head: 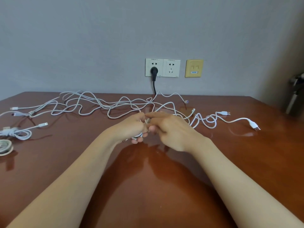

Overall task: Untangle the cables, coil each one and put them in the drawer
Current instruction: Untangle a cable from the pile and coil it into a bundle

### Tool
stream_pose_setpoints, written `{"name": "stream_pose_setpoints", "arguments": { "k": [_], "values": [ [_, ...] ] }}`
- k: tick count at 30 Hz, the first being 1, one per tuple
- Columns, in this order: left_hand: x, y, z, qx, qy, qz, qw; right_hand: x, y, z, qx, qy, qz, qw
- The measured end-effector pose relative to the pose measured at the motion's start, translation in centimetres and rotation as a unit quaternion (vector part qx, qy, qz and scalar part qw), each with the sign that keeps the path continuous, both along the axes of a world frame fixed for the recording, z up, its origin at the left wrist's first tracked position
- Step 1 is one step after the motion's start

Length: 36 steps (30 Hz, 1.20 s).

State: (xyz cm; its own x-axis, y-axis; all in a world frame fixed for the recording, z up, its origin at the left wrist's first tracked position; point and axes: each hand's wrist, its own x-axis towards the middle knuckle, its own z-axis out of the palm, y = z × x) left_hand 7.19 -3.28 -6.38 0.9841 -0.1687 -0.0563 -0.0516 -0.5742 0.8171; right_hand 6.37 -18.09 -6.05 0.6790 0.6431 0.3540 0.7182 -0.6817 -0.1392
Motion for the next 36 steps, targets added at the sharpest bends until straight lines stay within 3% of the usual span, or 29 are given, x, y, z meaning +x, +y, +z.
{"name": "stream_pose_setpoints", "arguments": {
  "k": [5,10,18,24,32,36],
  "values": [
    [-1.6,-0.5,0.9,-0.073,0.003,-0.014,0.997,1.0,-0.5,0.2,0.095,0.040,-0.044,0.994],
    [-1.8,-0.6,0.8,-0.066,0.011,-0.054,0.996,1.1,-1.0,0.4,0.124,0.051,-0.050,0.990],
    [-1.1,-0.5,0.4,0.044,-0.002,-0.121,0.992,1.1,-1.7,1.0,0.203,0.111,-0.025,0.973],
    [-0.7,-0.8,-0.1,0.152,-0.034,-0.120,0.981,1.3,-1.8,0.6,0.194,0.147,-0.041,0.969],
    [-0.9,-0.8,0.2,0.059,-0.096,-0.097,0.989,0.6,0.6,-1.4,0.206,-0.011,-0.110,0.972],
    [-1.2,-1.5,0.1,0.066,-0.110,-0.108,0.986,0.7,-0.4,-0.9,0.186,-0.033,-0.105,0.976]
  ]
}}
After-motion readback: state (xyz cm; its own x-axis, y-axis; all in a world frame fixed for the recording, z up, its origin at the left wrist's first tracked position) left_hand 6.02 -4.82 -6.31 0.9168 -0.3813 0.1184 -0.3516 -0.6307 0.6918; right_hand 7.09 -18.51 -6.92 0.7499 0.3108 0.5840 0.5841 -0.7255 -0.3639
